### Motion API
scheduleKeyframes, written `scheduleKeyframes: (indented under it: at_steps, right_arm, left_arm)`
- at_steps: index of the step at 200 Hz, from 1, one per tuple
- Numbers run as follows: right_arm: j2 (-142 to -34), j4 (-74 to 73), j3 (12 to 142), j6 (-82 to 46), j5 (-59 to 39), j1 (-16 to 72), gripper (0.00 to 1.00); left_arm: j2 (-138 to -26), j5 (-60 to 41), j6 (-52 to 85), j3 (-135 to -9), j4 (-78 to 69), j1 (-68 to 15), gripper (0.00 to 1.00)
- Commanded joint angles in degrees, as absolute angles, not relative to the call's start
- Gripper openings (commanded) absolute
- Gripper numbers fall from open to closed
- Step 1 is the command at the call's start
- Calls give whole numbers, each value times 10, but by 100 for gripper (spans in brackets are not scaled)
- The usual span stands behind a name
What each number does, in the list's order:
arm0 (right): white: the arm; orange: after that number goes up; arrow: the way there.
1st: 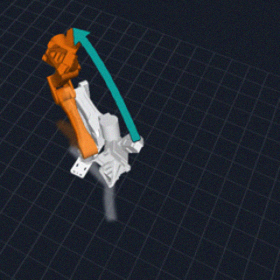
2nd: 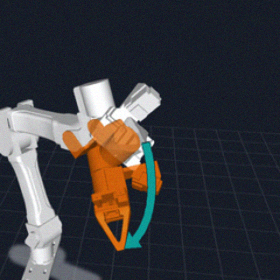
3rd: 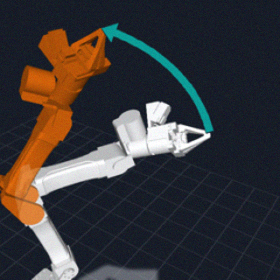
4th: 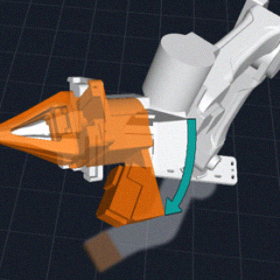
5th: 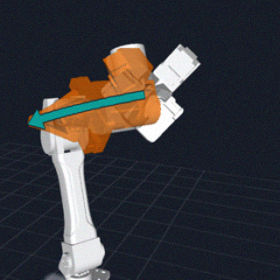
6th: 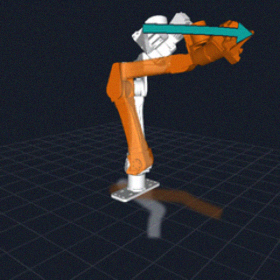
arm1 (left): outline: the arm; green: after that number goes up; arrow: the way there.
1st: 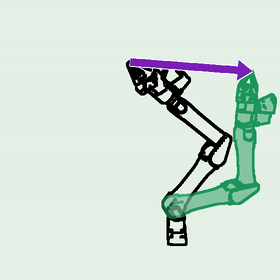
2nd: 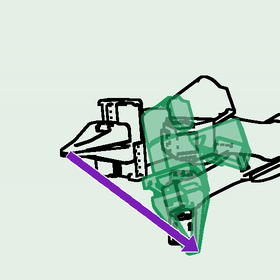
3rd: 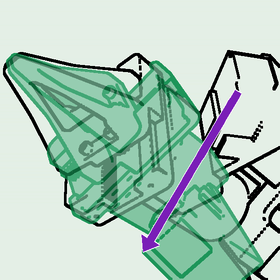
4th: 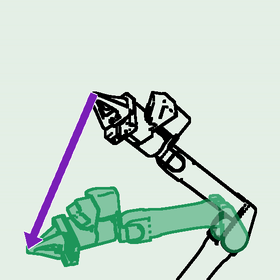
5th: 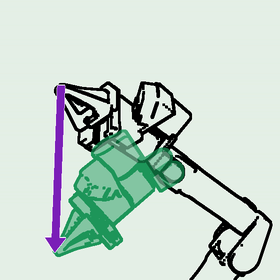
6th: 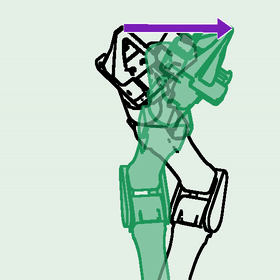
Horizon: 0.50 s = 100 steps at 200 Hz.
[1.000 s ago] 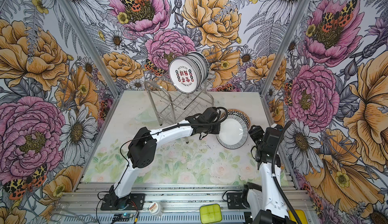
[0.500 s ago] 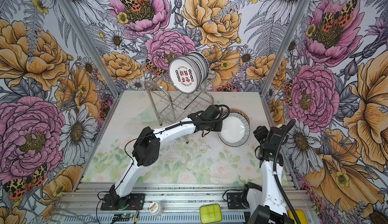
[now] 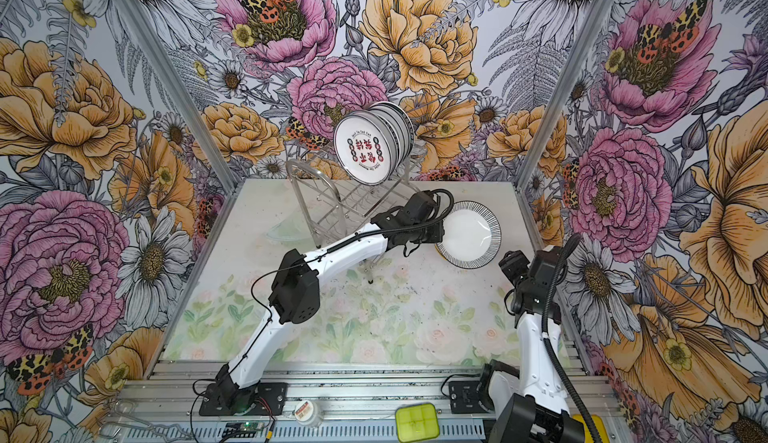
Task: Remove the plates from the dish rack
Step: 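Lower the black-striped plate onto the stacked plates and open the left gripper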
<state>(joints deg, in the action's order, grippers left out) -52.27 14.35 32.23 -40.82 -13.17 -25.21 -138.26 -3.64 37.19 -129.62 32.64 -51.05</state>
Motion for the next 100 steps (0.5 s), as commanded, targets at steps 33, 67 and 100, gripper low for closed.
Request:
scheduleKeyframes:
  at_steps: [33, 67, 100]
  right_arm:
    - [-525, 139, 345, -390, -163, -257, 65]
    - [-526, 140, 346, -380, -178, -260, 65]
    - [-527, 138, 345, -378, -183, -263, 65]
  left_arm:
    - [-1417, -31, 389, -1378, 265, -498, 0]
    - [-1437, -27, 397, -1396, 271, -495, 0]
    - [-1451, -32, 411, -1399, 271, -493, 0]
